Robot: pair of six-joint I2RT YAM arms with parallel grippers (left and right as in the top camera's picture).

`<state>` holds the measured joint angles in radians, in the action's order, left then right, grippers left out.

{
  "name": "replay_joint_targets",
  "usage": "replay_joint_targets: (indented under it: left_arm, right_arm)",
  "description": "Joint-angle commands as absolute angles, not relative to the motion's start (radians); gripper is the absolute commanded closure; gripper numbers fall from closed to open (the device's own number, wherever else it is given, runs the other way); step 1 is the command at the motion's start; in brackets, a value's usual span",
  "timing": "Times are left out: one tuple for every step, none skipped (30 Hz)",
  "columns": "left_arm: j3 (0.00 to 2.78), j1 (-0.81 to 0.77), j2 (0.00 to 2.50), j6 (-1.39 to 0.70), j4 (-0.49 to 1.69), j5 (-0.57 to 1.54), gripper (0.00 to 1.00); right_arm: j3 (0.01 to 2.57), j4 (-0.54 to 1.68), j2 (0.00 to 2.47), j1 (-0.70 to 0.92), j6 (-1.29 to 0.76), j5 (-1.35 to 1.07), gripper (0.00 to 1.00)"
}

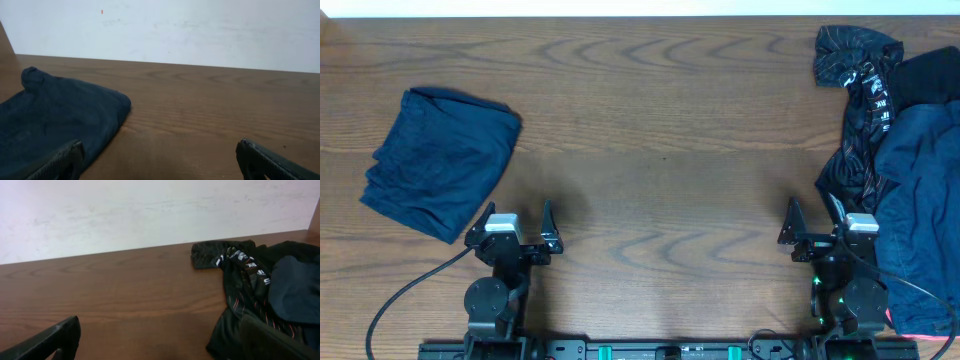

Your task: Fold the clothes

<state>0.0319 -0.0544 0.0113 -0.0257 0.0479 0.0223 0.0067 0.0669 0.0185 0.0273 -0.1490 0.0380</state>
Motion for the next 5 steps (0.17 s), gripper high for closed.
replay_joint_targets:
  left_arm:
    - [0.004, -0.059, 0.005, -0.031, 0.070, 0.017, 0.02]
    - [0.004, -0.059, 0.005, -0.031, 0.070, 0.017, 0.02]
    - [0.004, -0.059, 0.005, -0.031, 0.070, 0.017, 0.02]
    - [0.004, -0.059, 0.005, -0.031, 0.070, 0.017, 0.02]
    - [0.004, -0.059, 0.005, -0.031, 0.070, 0.017, 0.02]
  right_arm:
    - [0.006, 0.071, 0.015, 0.023, -0.152, 0.036, 0.01]
    - [0.006, 0.071, 0.015, 0.023, -0.152, 0.037, 0.01]
    - [0.006, 0.071, 0.015, 0.023, -0.152, 0.037, 0.01]
    - [0.006, 0.071, 0.015, 0.023, -0.152, 0.036, 0.01]
    - [0.006, 0.071, 0.015, 0.023, -0.152, 0.036, 0.01]
